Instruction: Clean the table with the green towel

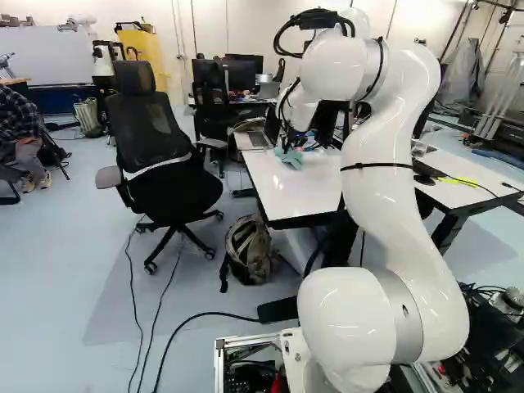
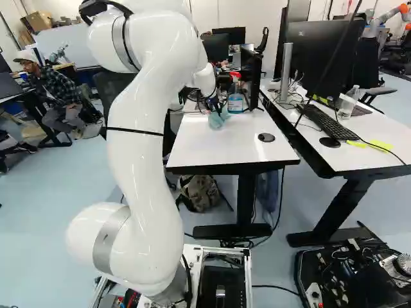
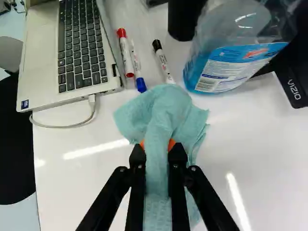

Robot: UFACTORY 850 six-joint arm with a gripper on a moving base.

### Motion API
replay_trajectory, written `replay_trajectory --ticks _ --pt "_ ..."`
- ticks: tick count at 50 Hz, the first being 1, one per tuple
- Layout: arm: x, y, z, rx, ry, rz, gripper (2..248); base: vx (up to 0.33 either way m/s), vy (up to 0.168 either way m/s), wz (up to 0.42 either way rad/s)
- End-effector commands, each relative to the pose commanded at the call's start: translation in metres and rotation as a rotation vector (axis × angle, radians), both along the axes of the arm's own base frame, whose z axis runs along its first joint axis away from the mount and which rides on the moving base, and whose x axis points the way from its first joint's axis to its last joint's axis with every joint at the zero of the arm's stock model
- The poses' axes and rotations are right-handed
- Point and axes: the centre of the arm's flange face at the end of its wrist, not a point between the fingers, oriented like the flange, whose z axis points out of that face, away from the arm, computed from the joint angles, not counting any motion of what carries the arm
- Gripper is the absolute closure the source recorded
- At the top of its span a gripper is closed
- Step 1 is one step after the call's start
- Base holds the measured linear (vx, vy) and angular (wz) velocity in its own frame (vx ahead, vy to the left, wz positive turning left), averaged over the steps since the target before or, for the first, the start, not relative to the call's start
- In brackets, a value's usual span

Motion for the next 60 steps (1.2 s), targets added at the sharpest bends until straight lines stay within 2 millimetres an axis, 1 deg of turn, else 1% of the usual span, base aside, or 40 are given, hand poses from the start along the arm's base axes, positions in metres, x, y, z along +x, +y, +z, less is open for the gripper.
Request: replay_trajectory --ticks 8,15,22,30,39,48,60 --pt "-0.009 -0.010 0.001 0.001 0.008 -0.016 197 0.000 0.000 0.000" --pt "-0.021 -0.011 0.002 0.003 0.018 -0.021 197 0.000 0.000 0.000" --pt "-0.033 -0.009 0.003 0.004 0.029 -0.020 197 0.000 0.000 0.000" --pt "-0.042 0.001 0.004 0.006 0.038 -0.008 197 0.000 0.000 0.000" --pt "-0.042 0.015 0.004 0.005 0.040 0.013 197 0.000 0.000 0.000" --pt "-0.043 0.015 0.006 0.005 0.038 0.013 197 0.000 0.000 0.000" --pt "-0.048 0.015 0.020 0.003 0.020 0.013 197 0.000 0.000 0.000"
